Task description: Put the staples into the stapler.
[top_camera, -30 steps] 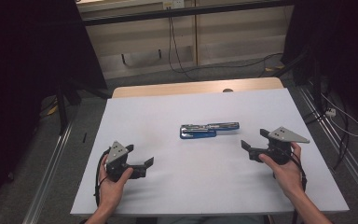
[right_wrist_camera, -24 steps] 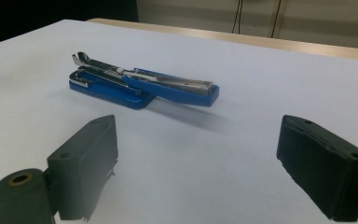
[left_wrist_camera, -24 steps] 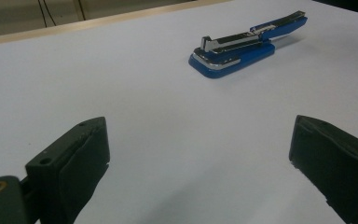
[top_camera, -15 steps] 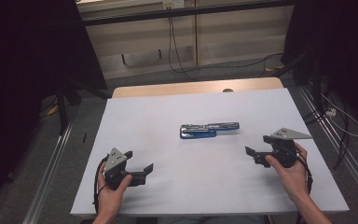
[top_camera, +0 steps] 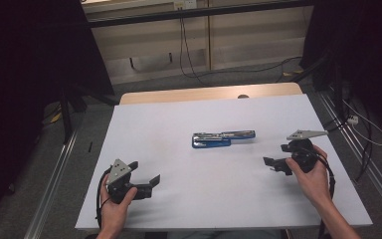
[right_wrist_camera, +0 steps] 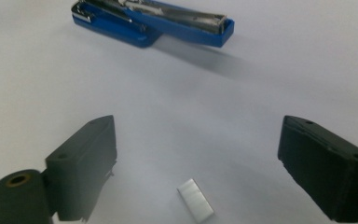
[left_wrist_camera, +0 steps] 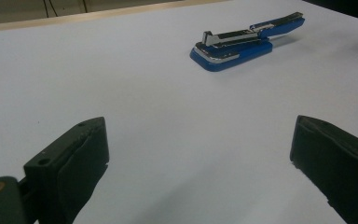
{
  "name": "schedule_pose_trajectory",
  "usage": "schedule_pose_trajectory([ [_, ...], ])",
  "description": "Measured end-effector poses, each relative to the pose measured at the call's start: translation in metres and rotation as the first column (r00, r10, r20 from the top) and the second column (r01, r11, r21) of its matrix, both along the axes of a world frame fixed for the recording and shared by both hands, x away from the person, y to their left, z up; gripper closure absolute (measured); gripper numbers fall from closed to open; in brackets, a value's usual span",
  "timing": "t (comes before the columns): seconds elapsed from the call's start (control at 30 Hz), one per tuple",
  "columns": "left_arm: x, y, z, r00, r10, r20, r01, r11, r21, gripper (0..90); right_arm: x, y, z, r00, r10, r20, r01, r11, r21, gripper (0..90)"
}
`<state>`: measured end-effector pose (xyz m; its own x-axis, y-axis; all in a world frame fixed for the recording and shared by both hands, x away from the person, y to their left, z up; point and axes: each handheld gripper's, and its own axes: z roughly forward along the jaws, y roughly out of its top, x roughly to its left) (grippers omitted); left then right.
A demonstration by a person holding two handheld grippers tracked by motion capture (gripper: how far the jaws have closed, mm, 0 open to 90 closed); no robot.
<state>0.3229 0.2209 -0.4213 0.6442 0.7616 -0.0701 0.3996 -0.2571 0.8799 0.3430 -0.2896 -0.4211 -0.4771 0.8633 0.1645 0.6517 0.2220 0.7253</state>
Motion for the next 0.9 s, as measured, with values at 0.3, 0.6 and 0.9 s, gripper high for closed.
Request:
schedule_pose_trajectory([
  [0.3, -0.002, -0.003, 0.002, 0.9998, -0.015, 0.011, 0.015, 0.9998, 0.013, 4.6, 0.002, -0.002, -0.004, 0.9942, 0.093, -0.056, -0.098, 0.9890, -0.111, 18.5],
  [0.6, 0.000, -0.005, 0.001, 0.9996, -0.025, 0.010, 0.025, 0.9997, 0.008, 4.6, 0.003, -0.013, -0.005, 0.9870, 0.117, -0.110, -0.128, 0.9867, -0.099, 34.5],
  [0.9, -0.001, -0.005, 0.001, 0.9995, -0.031, 0.000, 0.031, 0.9995, -0.001, 4.6, 0.008, -0.012, -0.005, 0.9722, 0.163, -0.168, -0.186, 0.9737, -0.132, 50.7],
])
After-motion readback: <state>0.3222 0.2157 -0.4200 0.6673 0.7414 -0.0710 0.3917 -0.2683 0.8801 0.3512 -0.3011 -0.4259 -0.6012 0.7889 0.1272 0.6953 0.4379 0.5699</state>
